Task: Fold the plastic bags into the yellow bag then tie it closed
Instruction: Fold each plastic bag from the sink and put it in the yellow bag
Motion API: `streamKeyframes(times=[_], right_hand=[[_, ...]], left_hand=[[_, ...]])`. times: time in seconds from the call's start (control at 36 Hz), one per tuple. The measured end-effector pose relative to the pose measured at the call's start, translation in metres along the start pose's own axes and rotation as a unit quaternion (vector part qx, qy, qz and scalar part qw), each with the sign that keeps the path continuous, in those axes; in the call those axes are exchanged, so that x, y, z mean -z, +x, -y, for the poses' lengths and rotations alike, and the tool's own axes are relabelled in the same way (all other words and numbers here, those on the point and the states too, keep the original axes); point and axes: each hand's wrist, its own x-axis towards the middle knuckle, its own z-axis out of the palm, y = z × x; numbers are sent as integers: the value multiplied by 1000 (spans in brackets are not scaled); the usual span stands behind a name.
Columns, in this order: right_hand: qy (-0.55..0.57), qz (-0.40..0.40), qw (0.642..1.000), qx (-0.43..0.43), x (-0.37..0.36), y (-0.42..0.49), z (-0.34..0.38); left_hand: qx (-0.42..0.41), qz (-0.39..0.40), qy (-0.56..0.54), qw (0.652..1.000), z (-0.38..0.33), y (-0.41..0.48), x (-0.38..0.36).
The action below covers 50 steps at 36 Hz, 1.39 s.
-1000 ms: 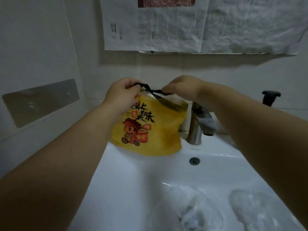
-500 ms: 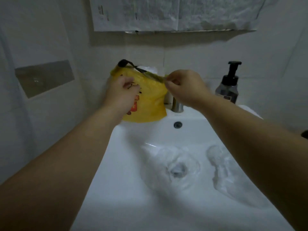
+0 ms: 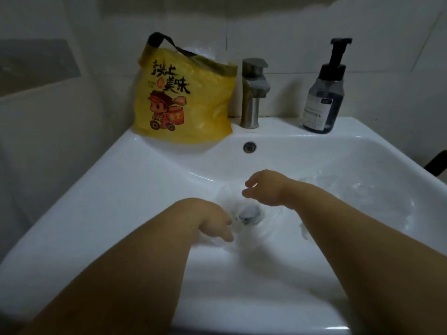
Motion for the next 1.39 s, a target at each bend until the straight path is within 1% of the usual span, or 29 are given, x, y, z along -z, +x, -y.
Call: streamKeyframes(times=[0.06, 0.11, 0.17, 0.19, 0.22, 0.28, 0.36, 0.42, 0.47, 0.5, 0.53, 0.56, 0.61, 0.64, 0.69, 0.75, 0.78, 0.83, 0.86, 0.92, 0.97, 1.03, 1.06, 1.11, 1.17, 1.25, 1.28, 1.33, 1.39], right_hand=[[14, 4, 1000, -14, -2, 4, -4], [3, 30, 999, -28, -5, 5, -9], [-5, 55, 998, -34, -7, 5, -14], [20, 66, 997, -35, -8, 6, -15], [66, 78, 994, -37, -8, 6, -17], [173, 109, 978, -33, -8, 4, -14], [259, 159, 953, -22, -10, 3, -7], [269, 166, 949, -16, -14, 2, -1], [291, 106, 951, 16, -13, 2, 6], [327, 68, 942, 29, -10, 1, 10], [379, 36, 924, 39, -6, -1, 12], [434, 21, 899, 46, 0, -3, 15], [513, 36, 856, 48, 10, -6, 15], [523, 60, 849, 45, 11, -7, 15], [486, 106, 866, 46, 7, -12, 17], [440, 89, 893, 45, 1, -11, 19], [434, 53, 898, 54, 0, -10, 23], [463, -21, 883, 77, 4, -8, 30], [492, -30, 866, 84, 8, -6, 32], [555, 17, 826, 96, 13, -4, 35], [570, 95, 807, 121, 16, -8, 37], [536, 127, 820, 153, 15, -12, 39], [517, 115, 833, 160, 14, -12, 39], [494, 50, 853, 159, 12, -12, 42], [503, -22, 851, 151, 14, -11, 44], [580, -113, 798, 120, 18, -5, 43], [599, -129, 783, 109, 19, -2, 39], [620, -126, 768, 95, 23, 1, 34], [648, -111, 748, 87, 26, 2, 29]], left_hand=[[3, -11, 14, 1000, 0, 5, 0], [1, -50, 1, 999, 2, 8, 0], [-17, -115, -72, 991, 6, 7, 4], [-31, -149, -150, 977, 9, 6, 8], [-49, -178, -248, 951, 11, 4, 11], [-94, -221, -410, 880, 14, -4, 19], [-149, -256, -550, 781, 13, -15, 26], [-175, -266, -623, 715, 11, -21, 30], [-204, -271, -685, 645, 11, -25, 35], [-214, -276, -707, 615, 12, -26, 37], [-219, -283, -724, 590, 14, -27, 39], [-222, -289, -736, 571, 15, -27, 41], [-231, -289, -750, 548, 17, -29, 42], [-237, -282, -755, 542, 18, -29, 43], [-246, -261, -769, 529, 18, -30, 44], [-251, -236, -780, 523, 18, -31, 46], [-249, -230, -784, 520, 19, -31, 47], [-253, -223, -786, 518, 21, -28, 47], [-251, -223, -787, 517, 23, -26, 48], [-242, -225, -795, 508, 26, -23, 49], [-239, -225, -807, 491, 28, -21, 52], [-234, -228, -812, 483, 28, -20, 54], [-232, -232, -816, 476, 27, -19, 55], [-221, -238, -816, 479, 28, -15, 55], [-218, -246, -792, 515, 27, -14, 56], [-223, -253, -749, 570, 23, -17, 54], [-239, -235, -726, 601, 19, -18, 52], [-273, -196, -661, 671, 11, -18, 46], [-257, -202, -613, 719, 3, -18, 39]])
